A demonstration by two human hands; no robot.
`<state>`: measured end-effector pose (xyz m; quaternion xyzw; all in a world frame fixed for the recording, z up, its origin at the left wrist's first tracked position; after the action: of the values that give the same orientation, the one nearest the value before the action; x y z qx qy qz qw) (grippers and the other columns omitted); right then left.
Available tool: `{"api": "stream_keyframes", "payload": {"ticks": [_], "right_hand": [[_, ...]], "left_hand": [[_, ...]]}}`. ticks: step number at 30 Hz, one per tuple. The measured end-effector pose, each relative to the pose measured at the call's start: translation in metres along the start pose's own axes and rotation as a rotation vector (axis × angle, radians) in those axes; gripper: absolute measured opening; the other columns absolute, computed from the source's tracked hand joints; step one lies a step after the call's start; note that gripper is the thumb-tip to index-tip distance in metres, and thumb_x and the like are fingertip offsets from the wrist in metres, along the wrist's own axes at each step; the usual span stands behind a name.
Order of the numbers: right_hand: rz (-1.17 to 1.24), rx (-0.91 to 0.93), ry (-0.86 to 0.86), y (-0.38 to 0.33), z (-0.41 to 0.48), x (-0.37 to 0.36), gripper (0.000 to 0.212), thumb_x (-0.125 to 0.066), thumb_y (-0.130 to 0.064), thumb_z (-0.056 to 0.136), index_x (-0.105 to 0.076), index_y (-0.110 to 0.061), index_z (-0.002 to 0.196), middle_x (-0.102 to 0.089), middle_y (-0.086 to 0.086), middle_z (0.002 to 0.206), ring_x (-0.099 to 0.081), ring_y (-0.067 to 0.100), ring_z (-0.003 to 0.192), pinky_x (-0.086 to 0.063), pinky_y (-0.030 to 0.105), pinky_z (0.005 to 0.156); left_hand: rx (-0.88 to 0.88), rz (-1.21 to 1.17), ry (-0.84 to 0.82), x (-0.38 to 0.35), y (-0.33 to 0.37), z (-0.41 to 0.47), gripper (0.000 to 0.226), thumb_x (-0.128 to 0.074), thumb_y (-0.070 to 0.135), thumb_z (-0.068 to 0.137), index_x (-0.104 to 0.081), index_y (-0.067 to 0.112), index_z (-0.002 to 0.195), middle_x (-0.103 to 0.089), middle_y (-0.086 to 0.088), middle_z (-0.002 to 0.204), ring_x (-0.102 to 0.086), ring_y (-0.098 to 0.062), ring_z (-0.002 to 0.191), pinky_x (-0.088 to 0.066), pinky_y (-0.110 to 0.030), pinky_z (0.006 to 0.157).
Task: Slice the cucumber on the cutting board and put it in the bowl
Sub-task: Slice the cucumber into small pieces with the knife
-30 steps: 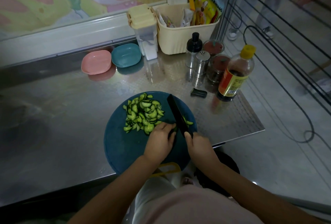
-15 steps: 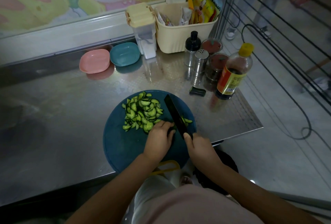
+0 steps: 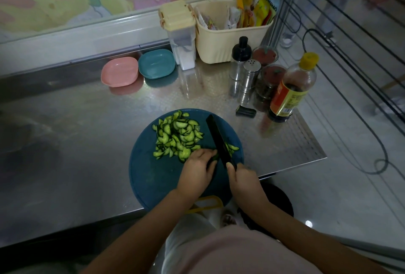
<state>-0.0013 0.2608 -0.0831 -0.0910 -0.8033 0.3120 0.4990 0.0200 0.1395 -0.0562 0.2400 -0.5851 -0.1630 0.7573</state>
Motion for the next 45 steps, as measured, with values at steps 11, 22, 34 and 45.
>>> {"api": "stream_keyframes", "payload": {"ticks": [11, 22, 34, 45], "right_hand": [[0.095, 0.012, -0.001, -0.004, -0.006, 0.012, 0.038, -0.036, -0.032, 0.101, -0.031, -0.022, 0.064, -0.041, -0.002, 0.056, -0.038, 0.009, 0.048, -0.024, 0.028, 0.046], [0.097, 0.024, 0.001, -0.01, -0.01, 0.019, 0.038, -0.036, -0.028, 0.101, -0.029, -0.022, 0.064, -0.038, -0.003, 0.058, -0.041, 0.016, 0.051, -0.027, 0.025, 0.045], [0.078, -0.05, -0.094, -0.01, -0.002, 0.003, 0.07, 0.002, -0.063, 0.069, -0.041, -0.013, 0.092, -0.034, -0.005, 0.066, -0.03, 0.005, 0.057, -0.03, 0.023, 0.055], [0.144, -0.016, 0.031, 0.001, -0.003, 0.011, 0.037, -0.034, -0.033, 0.101, -0.043, -0.009, 0.075, -0.044, 0.0, 0.06, -0.045, 0.019, 0.057, -0.026, 0.026, 0.052]], "left_hand": [[0.001, 0.019, -0.001, 0.002, 0.001, 0.004, 0.02, -0.066, 0.005, 0.08, -0.067, 0.003, 0.1, -0.066, -0.01, 0.091, -0.063, -0.026, 0.085, -0.053, -0.034, 0.076], [0.009, 0.026, 0.007, 0.003, 0.005, 0.012, 0.02, -0.072, 0.0, 0.074, -0.068, 0.003, 0.094, -0.067, -0.01, 0.085, -0.063, -0.026, 0.079, -0.042, -0.024, 0.072], [0.022, 0.025, -0.004, -0.002, 0.003, 0.013, 0.018, -0.07, 0.001, 0.076, -0.068, 0.002, 0.094, -0.067, -0.012, 0.088, -0.063, -0.028, 0.083, -0.051, -0.032, 0.072], [0.093, -0.035, 0.026, 0.0, -0.004, 0.01, 0.015, -0.07, 0.008, 0.08, -0.067, 0.005, 0.095, -0.065, -0.009, 0.089, -0.062, -0.023, 0.083, -0.049, -0.029, 0.07]]}}
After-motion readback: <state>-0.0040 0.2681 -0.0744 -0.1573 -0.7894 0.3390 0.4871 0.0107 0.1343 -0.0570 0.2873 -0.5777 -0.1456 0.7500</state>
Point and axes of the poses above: each hand's wrist, its own z-axis towards the middle knuckle, its own x-axis out of the back of the hand, y = z × x, the point moved 9 cm from there along z, towards the middle knuckle
